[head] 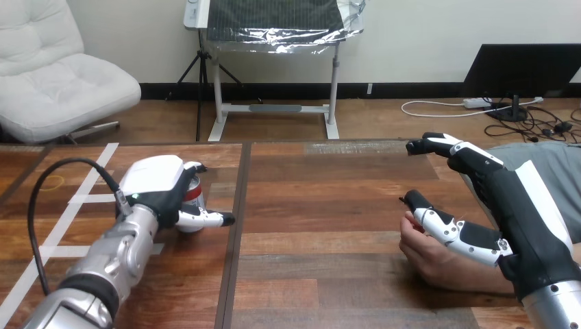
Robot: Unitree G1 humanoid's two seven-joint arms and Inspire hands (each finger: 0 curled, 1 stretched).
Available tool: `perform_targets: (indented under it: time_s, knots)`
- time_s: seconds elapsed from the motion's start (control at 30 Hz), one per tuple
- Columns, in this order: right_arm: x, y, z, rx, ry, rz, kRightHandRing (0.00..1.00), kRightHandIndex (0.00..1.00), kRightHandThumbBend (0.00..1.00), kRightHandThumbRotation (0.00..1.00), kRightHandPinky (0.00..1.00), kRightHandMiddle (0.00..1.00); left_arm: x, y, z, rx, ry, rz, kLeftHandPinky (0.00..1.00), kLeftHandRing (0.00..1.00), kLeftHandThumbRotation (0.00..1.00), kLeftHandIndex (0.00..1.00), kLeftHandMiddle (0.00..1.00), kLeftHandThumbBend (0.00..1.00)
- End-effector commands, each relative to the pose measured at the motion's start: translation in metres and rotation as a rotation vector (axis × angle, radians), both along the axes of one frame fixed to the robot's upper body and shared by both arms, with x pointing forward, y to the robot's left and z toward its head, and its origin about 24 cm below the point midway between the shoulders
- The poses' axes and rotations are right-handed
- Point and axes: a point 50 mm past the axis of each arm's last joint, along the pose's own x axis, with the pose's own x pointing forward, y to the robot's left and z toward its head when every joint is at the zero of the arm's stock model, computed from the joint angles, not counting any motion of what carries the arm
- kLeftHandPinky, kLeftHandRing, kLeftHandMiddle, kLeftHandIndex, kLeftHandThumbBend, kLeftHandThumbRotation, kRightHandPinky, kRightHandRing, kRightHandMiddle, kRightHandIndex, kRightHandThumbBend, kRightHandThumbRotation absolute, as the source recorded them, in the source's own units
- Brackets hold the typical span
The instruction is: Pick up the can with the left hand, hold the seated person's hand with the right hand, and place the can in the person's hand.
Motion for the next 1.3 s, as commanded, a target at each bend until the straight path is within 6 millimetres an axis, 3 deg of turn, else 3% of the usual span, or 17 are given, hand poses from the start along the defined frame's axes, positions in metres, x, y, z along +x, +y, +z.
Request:
perform_targets:
  time_s: [0.0, 1.27]
  knots:
    - [0.0047, 0.0007, 0.0199, -0.025, -0.091, 0.014, 0.89, 0.74, 0.44, 0.0, 0.9, 0.87, 0.001, -0.0056, 0.0025, -0.031, -0.024, -0.023, 0.84, 0.84, 0.61, 0.87, 0.85, 0.85]
    - [0.0076, 0.0023, 0.0218, -0.036, -0.083, 0.017, 0.88, 0.74, 0.44, 0.0, 0.88, 0.86, -0.002, -0.0104, 0.0044, -0.106, -0.052, -0.084, 0.84, 0.84, 0.62, 0.87, 0.86, 0.83]
